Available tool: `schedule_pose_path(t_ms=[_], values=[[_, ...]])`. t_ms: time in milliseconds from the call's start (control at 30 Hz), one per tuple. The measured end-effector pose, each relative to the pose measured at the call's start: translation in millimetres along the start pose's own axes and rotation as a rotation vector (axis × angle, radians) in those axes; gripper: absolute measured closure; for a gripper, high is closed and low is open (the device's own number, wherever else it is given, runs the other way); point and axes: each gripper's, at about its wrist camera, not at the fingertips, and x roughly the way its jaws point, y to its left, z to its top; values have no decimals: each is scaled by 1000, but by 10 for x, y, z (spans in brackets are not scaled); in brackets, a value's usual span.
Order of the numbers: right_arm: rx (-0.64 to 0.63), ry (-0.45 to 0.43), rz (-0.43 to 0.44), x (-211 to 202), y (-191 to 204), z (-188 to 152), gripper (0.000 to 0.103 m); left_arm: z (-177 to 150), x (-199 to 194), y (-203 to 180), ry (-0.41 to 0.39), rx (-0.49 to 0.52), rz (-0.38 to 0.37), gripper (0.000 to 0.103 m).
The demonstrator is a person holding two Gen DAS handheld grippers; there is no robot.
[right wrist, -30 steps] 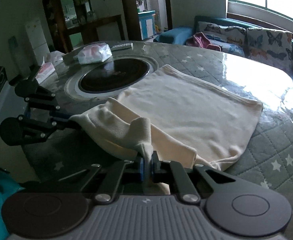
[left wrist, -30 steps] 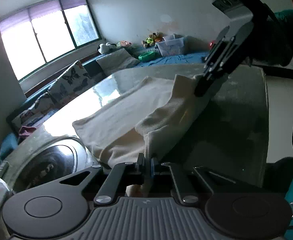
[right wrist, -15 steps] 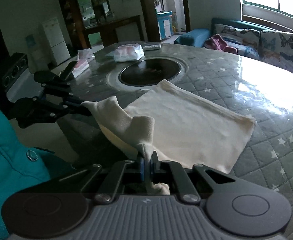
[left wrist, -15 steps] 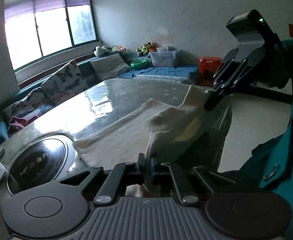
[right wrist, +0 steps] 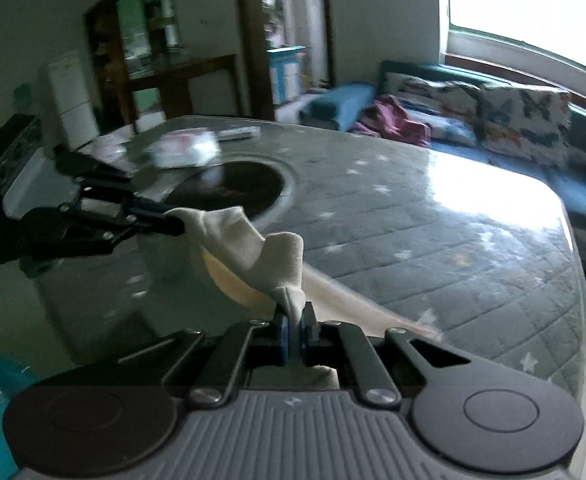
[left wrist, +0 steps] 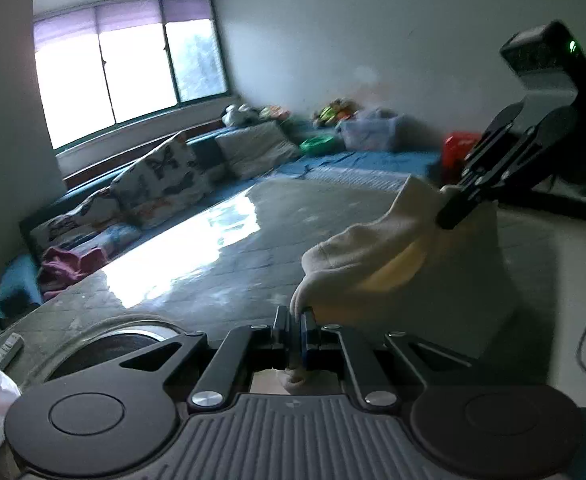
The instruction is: Fold clothes
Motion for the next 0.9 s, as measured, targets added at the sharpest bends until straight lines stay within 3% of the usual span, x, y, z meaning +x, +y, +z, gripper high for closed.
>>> schedule_pose_path(t_ms=[200, 233, 333, 500, 600, 767, 900], values=[[73, 20, -84, 598, -392, 120, 96, -128, 639, 167, 80, -49, 86, 96], [91, 23, -99, 683, -440, 106, 89, -154, 688, 181, 93, -62, 97, 94], [155, 28, -132, 811, -540, 8, 85, -214, 758, 235, 115, -92, 138, 90], [185, -30, -183, 683, -555, -4, 79, -234, 633, 356, 126, -164, 216, 90], [173, -60, -165, 605, -454, 28, 79, -138, 517, 349, 103, -210, 158, 93], [138, -26, -94, 782, -262, 95, 80, 12, 507, 149, 87, -254, 15, 93], [139, 7, -117, 1004, -249, 101, 81, 43, 709, 79, 111, -254, -8, 93]])
